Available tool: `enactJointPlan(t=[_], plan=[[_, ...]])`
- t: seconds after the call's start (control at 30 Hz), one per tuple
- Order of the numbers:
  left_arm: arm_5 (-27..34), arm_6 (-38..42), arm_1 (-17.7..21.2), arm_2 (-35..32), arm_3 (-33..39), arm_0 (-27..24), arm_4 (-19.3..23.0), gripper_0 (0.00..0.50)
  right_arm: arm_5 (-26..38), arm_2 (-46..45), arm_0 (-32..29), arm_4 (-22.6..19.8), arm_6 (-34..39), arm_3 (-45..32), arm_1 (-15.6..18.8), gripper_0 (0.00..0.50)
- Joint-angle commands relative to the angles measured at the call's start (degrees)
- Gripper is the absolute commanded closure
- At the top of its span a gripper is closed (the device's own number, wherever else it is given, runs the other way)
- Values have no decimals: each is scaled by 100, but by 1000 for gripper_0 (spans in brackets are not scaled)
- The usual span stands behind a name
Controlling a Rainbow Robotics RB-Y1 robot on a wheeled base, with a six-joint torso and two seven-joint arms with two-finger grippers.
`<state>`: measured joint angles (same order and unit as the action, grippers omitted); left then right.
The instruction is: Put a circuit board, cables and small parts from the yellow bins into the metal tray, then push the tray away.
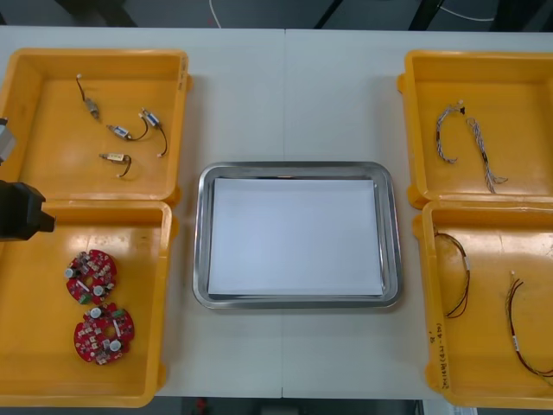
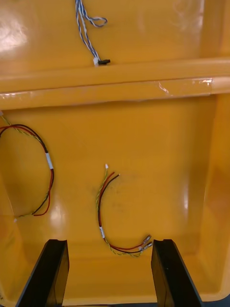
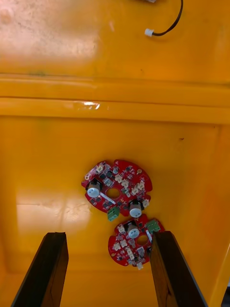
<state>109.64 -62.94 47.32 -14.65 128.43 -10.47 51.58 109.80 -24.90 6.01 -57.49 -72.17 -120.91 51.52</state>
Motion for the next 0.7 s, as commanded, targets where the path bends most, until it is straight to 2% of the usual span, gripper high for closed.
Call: enactJointPlan(t=[0.03, 0.2, 0.37, 0.5, 0.7], plan=[[-259, -878, 295, -223, 314, 511, 107, 0, 20, -138, -363, -78, -139, -407, 86, 0], [-874, -957, 383, -249, 323, 907, 142, 0, -11, -226, -741, -78, -139, -706, 77, 0], [-1375, -1019, 471, -240, 314, 1285, 133, 0, -486, -261, -1339, -69, -121, -1022, 77, 0], [-1586, -1027, 497, -223, 296, 1496, 133, 0, -864, -261, -1717, -69, -121, -1101, 68, 0], [-1674, -1036, 550, -47, 129, 1548, 72, 0, -1453, -261, -2288, -69, -183, -1171, 24, 0]])
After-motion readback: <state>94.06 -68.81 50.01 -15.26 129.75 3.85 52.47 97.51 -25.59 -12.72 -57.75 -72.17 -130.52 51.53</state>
